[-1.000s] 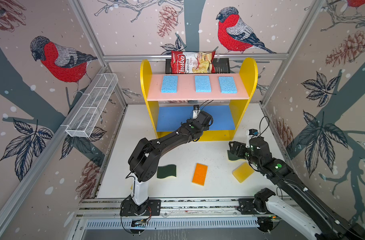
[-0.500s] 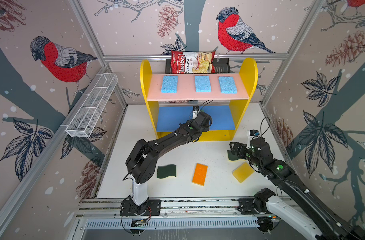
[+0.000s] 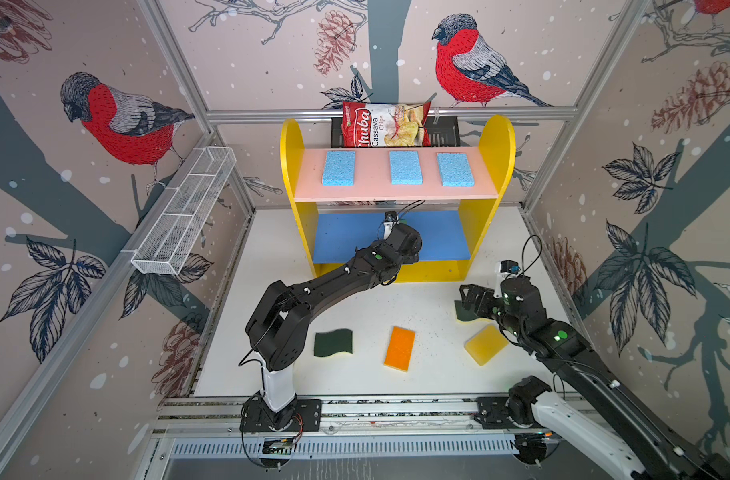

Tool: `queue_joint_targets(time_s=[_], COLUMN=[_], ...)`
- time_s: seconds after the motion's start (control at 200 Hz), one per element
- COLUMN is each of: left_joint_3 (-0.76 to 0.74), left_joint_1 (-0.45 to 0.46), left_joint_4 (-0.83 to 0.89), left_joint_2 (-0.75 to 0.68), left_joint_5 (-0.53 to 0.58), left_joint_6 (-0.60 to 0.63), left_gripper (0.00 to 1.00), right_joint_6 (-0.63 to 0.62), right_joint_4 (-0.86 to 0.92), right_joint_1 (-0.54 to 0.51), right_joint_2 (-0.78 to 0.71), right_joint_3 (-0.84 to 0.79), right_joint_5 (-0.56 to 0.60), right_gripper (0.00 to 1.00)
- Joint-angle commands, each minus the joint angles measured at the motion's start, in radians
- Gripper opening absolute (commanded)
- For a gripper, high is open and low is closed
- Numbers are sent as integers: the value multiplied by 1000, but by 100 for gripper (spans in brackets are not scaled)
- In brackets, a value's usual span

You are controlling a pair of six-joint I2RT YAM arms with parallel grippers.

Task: Place and organize the cleaning sponges onto the shelf
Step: 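Withdraw the left gripper from the shelf while the right gripper moves over the yellow sponge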

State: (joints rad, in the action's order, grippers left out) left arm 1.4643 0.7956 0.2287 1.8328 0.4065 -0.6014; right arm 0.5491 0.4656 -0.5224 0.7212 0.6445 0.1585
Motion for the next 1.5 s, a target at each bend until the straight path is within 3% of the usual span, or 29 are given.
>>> queue_joint_targets(time_s=[0.0, 0.46, 0.635, 0.866, 1.016, 1.231, 1.496], left_joint_3=[-13, -166, -252, -367, -458, -558, -675], left_joint_1=[-4, -4, -4, -4, -4, -4, -6], left_joint_4=[-12, 2, 47, 71, 26, -2, -24], left_joint_2=[-13, -218, -302, -416, -494, -582, -688], left_joint_5=[20, 30, 25, -6, -74, -196, -177], left_joint_6=[9, 70, 77, 83, 86, 94, 124], left_gripper=[83, 84, 85, 85, 85, 86, 87], right_joint_6=[9, 136, 271, 553, 742, 923, 1078], right_joint_4=[-3, 30, 93, 284, 410, 465, 480], right_joint_1=[1, -12, -69, -254, -307, -349, -453], right_joint_2=[-4, 22, 27, 99, 133, 137, 177], right_joint_3=[0, 3, 6, 40, 56, -29, -66], right_joint_5=[16, 104, 225, 402, 392, 287, 203], right_gripper=[100, 100, 100, 100, 100, 100, 99])
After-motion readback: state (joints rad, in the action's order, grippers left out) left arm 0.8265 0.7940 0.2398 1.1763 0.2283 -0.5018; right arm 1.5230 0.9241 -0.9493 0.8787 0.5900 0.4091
